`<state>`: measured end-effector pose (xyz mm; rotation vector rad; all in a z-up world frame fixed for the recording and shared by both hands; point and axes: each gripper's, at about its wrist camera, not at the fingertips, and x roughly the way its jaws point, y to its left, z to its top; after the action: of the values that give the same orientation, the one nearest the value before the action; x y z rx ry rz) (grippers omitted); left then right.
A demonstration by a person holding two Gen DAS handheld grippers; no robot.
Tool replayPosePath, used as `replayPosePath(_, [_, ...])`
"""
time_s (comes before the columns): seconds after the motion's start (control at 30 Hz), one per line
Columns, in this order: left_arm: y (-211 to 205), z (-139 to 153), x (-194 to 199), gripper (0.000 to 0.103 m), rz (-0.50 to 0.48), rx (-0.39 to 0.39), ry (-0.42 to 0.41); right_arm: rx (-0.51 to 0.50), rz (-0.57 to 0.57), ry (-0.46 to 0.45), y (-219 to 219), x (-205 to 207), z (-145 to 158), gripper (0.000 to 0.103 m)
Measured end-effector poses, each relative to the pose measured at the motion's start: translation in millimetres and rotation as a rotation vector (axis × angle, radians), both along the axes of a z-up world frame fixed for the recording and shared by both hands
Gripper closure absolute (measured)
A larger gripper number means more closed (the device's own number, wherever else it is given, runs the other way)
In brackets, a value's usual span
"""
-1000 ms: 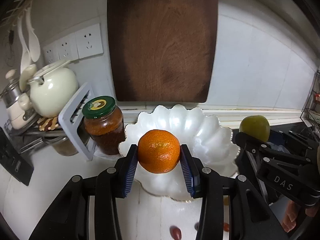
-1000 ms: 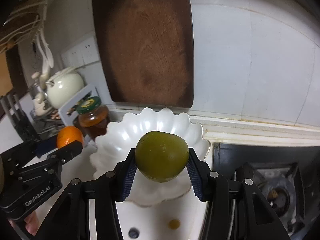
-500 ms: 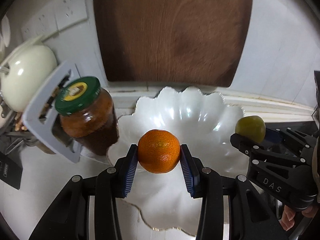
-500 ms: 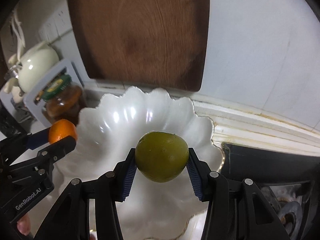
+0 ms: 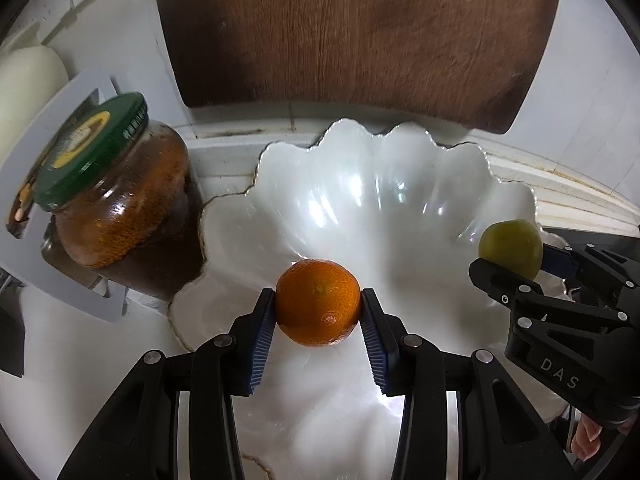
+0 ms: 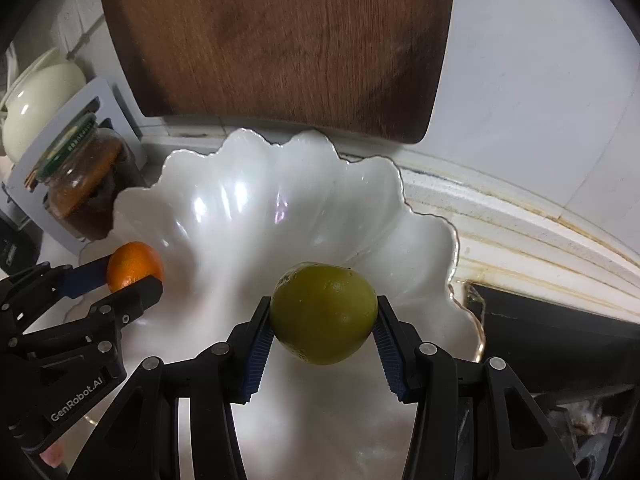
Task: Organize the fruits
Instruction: 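Open both tools to drop the mandarin and plum into the white bowl, then withdraw both tools from the bowl back over the remaining fruits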
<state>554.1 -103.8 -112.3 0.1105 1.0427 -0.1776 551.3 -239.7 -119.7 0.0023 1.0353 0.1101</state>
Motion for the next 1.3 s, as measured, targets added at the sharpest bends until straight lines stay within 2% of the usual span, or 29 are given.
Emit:
replayPosePath(0.3, [-3.5, -10.4, 10.8, 0.059, -0.003, 0.010, 0.043, 0.018, -0.002, 0.057, -3.6, 11.5, -18.0, 0.052])
replayPosePath(0.37, [-4.9, -6.0, 8.4, 0.051, -0.007, 0.021, 0.018, 0.005, 0.001, 0.052, -3.3, 10.4, -18.0, 0.048])
replayPosePath(0.4, [-4.9, -3.4, 6.7, 0.044, -0.007, 0.024, 0.005, -0.009, 0.002, 0.040, -2.0, 9.3, -16.0, 0.041])
replayPosePath(0.43, [-5.3, 0.4, 4.7, 0.041, -0.008, 0.027, -0.014, -0.020, 0.001, 0.026, -1.1, 8.6, -13.3, 0.039])
replayPosePath(0.53, [-4.7, 12.1, -1.1, 0.041, 0.015, 0.065, -0.045, -0.038, -0.013, -0.004, -4.8, 2.3, -2.7, 0.039])
replayPosePath(0.7, [1.3, 33.6, -18.9, 0.038, 0.026, 0.035, -0.082, -0.014, -0.031, -0.040, -10.3, -15.9, 13.3, 0.039])
replayPosePath(1.03, [14.8, 75.6, -66.9, 0.036, 0.016, -0.006, -0.193, 0.001, -0.024, -0.183, -4.0, -75.2, 60.2, 0.039])
replayPosePath(1.3, [24.4, 103.6, -115.9, 0.035, 0.007, 0.000, -0.285, -0.018, -0.016, -0.296, 5.9, -122.4, 95.8, 0.039])
